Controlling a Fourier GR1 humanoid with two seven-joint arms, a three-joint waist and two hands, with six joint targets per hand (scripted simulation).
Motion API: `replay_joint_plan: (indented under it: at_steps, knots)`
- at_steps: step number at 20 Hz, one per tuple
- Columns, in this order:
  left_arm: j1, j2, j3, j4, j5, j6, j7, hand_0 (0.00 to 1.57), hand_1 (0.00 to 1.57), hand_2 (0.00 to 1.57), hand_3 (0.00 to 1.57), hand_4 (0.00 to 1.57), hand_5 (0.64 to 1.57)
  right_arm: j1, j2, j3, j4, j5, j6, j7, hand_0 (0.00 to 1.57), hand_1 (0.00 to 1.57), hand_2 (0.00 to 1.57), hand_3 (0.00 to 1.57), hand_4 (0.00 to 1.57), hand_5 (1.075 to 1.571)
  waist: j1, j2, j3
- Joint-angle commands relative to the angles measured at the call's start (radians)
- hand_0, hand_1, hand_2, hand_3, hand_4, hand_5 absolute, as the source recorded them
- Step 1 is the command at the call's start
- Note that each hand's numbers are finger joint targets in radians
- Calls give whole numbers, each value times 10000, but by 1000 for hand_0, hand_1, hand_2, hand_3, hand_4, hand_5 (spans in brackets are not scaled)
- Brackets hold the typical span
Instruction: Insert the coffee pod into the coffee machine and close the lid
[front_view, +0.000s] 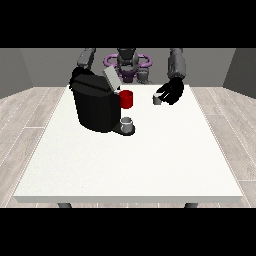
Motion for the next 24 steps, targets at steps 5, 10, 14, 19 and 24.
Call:
replay_joint_plan:
  at_steps: [5,10,14,19,24]
  knots:
    - [-977,414,113,-551,4,-1297,374,1235,1235,1323,1291,571,1571,-65,-255,-336,758,-178,328,-749,0,0,0,0,507,1571,70,-200,2]
    - [-1130,267,180,-600,-75,-1426,461,1252,1252,1329,1292,573,1571,-270,-138,-84,564,-284,501,-60,0,0,0,0,492,1571,-124,-457,-1]
    - [-2063,412,367,-638,-193,-1270,1077,1256,1256,1327,1277,536,1571,-396,38,209,499,12,339,-313,0,0,0,0,476,1571,-651,-193,0]
    - [-2863,719,1085,-202,202,-1510,1641,1272,1272,1307,1244,512,1571,-831,-49,451,-103,-86,650,123,0,0,0,0,504,1571,-1357,89,-4]
    - [-3481,1204,1217,-155,127,-1710,1402,1282,1282,1332,1269,479,1571,-1203,-26,500,-463,89,205,399,0,0,0,0,492,1571,-1555,537,-4]
